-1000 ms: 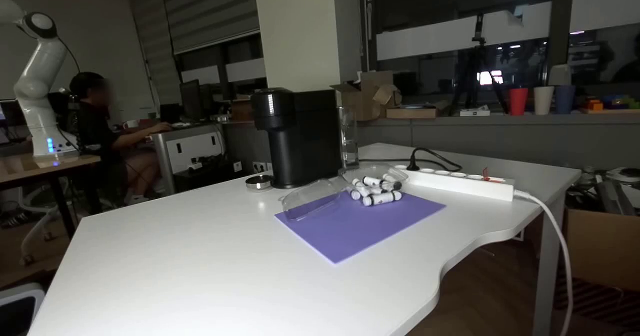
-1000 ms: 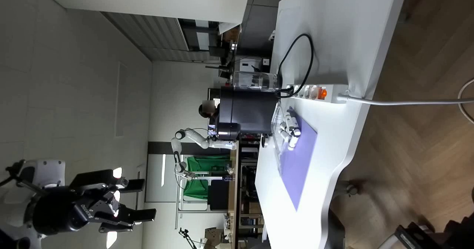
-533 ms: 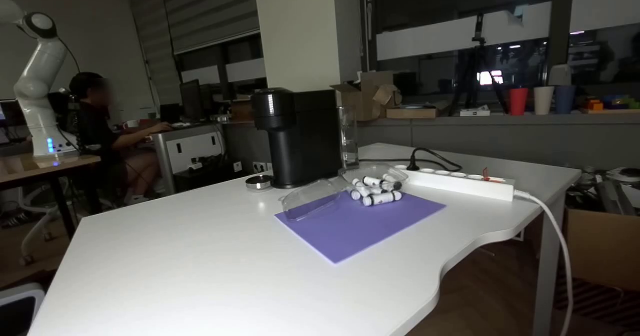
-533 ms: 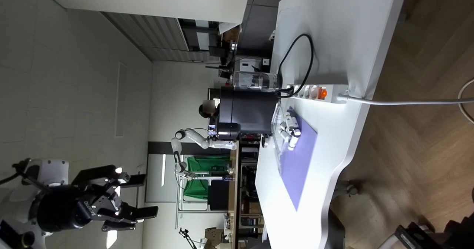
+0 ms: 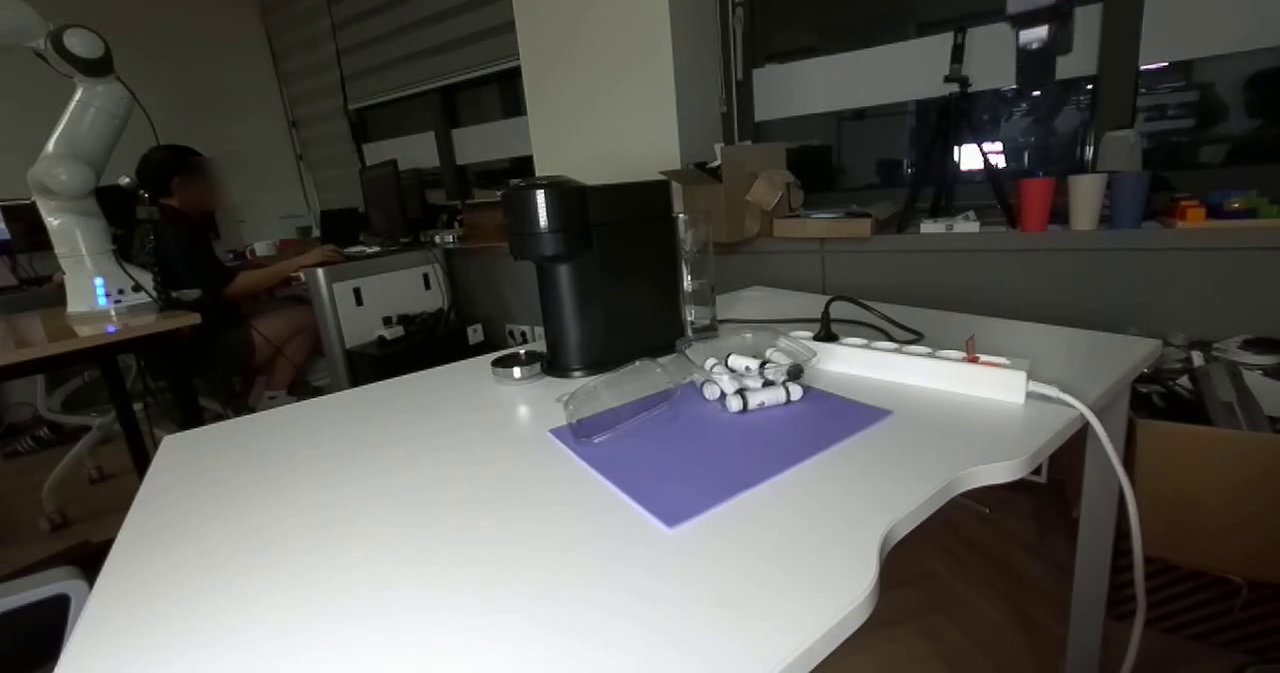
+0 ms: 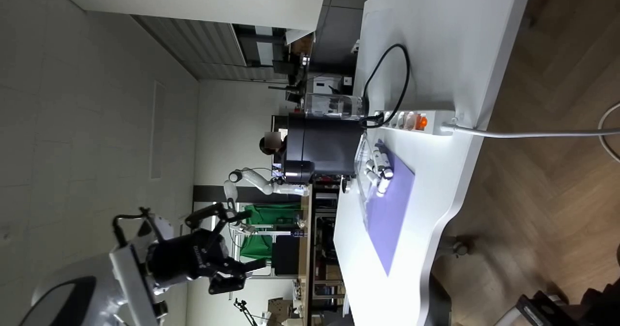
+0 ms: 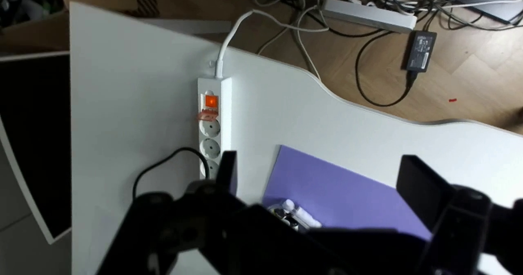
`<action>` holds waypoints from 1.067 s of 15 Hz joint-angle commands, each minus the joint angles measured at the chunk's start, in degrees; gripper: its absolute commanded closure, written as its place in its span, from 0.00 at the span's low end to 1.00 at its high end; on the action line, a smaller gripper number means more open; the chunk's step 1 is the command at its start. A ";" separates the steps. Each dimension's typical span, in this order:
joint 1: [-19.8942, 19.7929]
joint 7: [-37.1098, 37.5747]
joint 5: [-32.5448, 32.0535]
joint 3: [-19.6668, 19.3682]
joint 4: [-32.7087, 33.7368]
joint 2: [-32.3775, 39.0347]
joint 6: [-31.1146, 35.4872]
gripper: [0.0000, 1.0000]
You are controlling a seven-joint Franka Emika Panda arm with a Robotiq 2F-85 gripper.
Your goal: Close the lid of the colourless box
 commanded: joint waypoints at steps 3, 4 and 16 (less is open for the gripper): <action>-1.49 2.33 -14.05 5.48 0.28 13.71 19.04 0.00; -2.25 3.46 -18.06 6.27 0.85 16.14 22.99 0.00; -8.99 25.16 -52.30 11.11 10.09 25.85 46.62 0.00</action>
